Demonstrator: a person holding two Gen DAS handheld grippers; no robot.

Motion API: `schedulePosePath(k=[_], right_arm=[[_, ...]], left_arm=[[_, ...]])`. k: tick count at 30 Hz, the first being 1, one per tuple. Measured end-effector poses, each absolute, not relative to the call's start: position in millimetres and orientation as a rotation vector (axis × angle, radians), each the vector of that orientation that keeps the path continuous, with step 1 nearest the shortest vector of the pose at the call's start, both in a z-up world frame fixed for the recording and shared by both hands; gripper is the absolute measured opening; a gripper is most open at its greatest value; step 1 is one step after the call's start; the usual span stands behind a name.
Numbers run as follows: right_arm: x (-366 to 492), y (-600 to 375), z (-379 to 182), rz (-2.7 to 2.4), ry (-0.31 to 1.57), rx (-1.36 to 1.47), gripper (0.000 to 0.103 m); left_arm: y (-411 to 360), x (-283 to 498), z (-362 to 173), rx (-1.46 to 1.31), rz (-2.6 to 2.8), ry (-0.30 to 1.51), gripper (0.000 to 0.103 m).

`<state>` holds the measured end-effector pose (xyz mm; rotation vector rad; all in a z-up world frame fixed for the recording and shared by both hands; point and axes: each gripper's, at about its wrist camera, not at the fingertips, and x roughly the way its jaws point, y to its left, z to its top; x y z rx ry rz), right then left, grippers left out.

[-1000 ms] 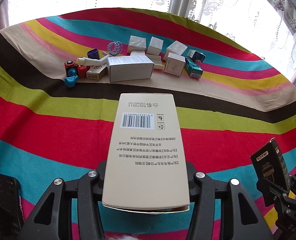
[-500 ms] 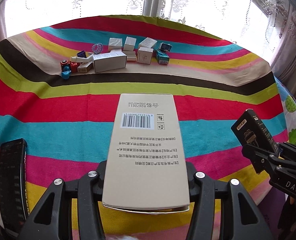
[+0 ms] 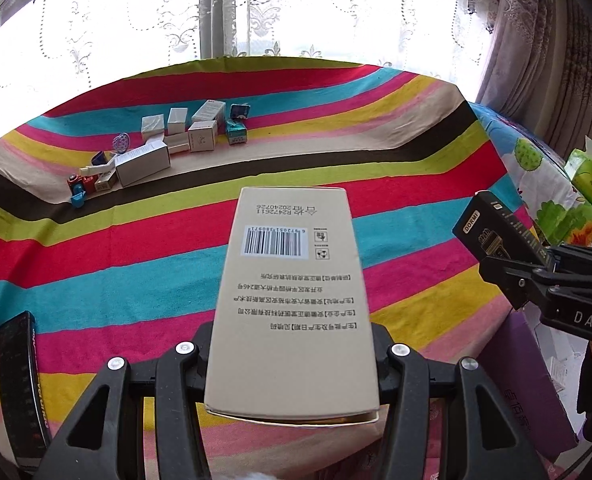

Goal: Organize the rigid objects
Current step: 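Lower the black box into the storage box and open the right gripper while the left holds the beige box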

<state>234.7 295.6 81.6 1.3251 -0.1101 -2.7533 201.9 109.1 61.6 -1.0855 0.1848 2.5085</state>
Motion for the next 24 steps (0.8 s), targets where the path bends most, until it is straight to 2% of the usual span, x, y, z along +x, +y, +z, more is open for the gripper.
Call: schedulePosePath(k=[14,24], right_arm=[[279,352,96,-2.864,-0.043,1.337,0.043],[315,409,99,-2.994,-0.143,1.359,0.043]], left_arm=[[184,239,86,-0.963,2.329,0.389,0.052],[259,269,104,-0.914,2.111,0.520,0.052]])
